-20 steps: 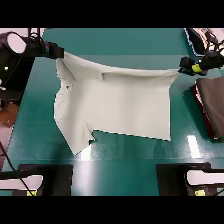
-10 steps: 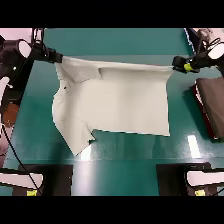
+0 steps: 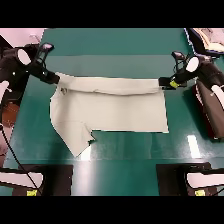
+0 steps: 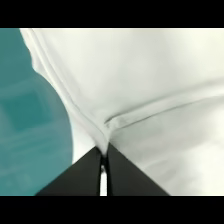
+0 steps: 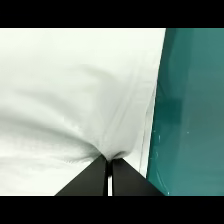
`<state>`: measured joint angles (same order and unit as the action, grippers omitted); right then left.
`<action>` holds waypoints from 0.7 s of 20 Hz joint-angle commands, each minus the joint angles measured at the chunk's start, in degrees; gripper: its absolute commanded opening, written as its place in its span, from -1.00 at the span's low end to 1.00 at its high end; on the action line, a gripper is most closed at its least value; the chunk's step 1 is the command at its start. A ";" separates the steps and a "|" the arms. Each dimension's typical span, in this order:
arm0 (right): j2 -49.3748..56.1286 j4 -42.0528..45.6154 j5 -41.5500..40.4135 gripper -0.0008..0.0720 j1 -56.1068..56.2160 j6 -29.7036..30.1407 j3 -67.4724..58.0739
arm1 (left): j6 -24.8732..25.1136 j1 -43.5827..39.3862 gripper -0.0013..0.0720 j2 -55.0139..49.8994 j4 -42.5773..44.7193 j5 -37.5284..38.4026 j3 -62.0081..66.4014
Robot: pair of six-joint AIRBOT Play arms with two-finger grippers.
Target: Fold the shirts.
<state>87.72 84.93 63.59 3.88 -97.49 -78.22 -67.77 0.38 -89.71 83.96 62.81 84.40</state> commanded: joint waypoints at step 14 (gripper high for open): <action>-9.94 -7.34 7.52 -0.04 -2.84 5.25 2.25 | -15.02 0.13 0.52 7.10 0.85 15.69 -9.07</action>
<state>80.82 82.43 68.10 2.90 -96.16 -75.99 -77.73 0.56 -86.30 85.54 76.58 78.13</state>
